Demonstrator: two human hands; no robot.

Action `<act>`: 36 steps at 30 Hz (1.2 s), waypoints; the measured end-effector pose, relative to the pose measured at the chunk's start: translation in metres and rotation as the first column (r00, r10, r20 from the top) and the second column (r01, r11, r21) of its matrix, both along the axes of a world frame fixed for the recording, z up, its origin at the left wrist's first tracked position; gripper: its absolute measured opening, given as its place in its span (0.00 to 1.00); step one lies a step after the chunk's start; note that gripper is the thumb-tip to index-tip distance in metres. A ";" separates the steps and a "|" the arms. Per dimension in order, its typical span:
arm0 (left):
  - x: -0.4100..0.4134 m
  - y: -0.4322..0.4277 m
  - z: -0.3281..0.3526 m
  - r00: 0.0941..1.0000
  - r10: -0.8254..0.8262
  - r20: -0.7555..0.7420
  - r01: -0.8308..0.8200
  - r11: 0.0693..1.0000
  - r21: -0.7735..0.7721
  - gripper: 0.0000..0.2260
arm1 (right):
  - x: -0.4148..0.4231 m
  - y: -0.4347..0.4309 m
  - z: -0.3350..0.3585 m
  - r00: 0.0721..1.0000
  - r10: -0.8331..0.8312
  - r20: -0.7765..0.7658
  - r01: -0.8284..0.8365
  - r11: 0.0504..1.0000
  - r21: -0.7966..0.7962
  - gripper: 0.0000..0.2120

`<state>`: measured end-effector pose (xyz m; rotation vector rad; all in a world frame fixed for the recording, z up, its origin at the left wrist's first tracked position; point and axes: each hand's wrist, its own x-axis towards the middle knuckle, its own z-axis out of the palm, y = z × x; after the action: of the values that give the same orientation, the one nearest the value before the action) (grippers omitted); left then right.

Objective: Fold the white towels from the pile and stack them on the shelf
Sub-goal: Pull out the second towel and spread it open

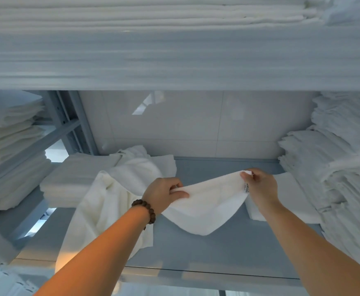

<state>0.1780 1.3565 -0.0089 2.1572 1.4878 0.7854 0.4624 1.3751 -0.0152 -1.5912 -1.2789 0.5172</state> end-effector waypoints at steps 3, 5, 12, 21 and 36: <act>-0.015 0.003 0.002 0.996 0.038 -0.081 -0.035 0.999 0.036 0.12 | 0.010 0.005 0.003 0.995 -0.086 0.043 0.088 0.995 -0.038 0.08; -0.029 0.005 0.001 0.990 0.098 -0.099 -0.093 0.994 0.054 0.11 | 0.020 0.007 0.003 0.986 -0.136 0.096 0.142 0.988 -0.060 0.09; -0.061 0.015 0.003 0.970 0.239 0.043 -0.241 0.967 0.082 0.08 | 0.018 0.008 0.011 0.985 -0.152 0.082 0.155 0.988 -0.022 0.06; 0.030 0.029 0.033 0.971 0.116 0.209 -0.131 0.990 0.060 0.12 | -0.054 -0.021 0.022 0.945 0.315 -0.087 -0.308 0.948 0.085 0.04; 0.019 0.007 0.037 0.993 0.029 0.115 -0.031 0.999 0.015 0.05 | -0.066 -0.016 0.026 0.967 0.253 0.014 -0.252 0.954 0.163 0.07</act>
<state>0.1968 1.3632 0.0283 2.0690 1.4636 0.9193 0.3960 1.3595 0.0111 -1.2967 -1.4904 0.5593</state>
